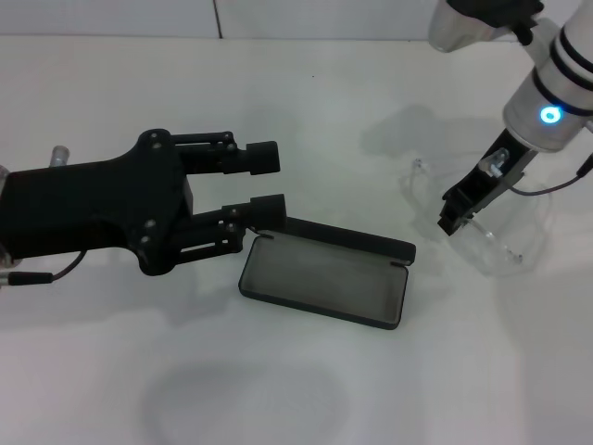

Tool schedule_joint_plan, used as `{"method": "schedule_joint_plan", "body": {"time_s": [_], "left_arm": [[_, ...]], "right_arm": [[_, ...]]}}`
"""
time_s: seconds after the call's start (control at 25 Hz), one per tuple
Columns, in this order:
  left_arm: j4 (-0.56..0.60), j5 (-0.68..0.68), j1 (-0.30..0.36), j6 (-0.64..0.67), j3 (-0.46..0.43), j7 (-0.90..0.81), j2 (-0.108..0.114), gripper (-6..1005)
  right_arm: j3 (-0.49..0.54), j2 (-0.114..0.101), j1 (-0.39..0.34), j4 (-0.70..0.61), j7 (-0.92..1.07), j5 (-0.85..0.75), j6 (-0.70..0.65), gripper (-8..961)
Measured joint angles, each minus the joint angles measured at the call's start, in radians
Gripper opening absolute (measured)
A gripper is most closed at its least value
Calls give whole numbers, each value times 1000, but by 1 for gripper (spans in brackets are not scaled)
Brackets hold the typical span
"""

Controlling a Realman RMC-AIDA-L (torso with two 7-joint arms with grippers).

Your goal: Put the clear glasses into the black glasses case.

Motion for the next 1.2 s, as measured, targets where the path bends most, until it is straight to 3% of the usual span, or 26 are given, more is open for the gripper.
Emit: {"method": "schedule_joint_plan", "body": {"time_s": [0.4, 0.68, 1.2], "left_arm": [[0, -7, 3, 2, 0, -7, 1, 503], [1, -25, -4, 1, -3, -10, -4, 503], [2, -70, 17, 1, -3, -19, 0, 503]], "right_arm": [[0, 1, -133, -276, -4, 13, -115, 148], [10, -11, -212, -434, -66, 60, -184, 135], [34, -66, -210, -709, -125, 218, -300, 115]]}}
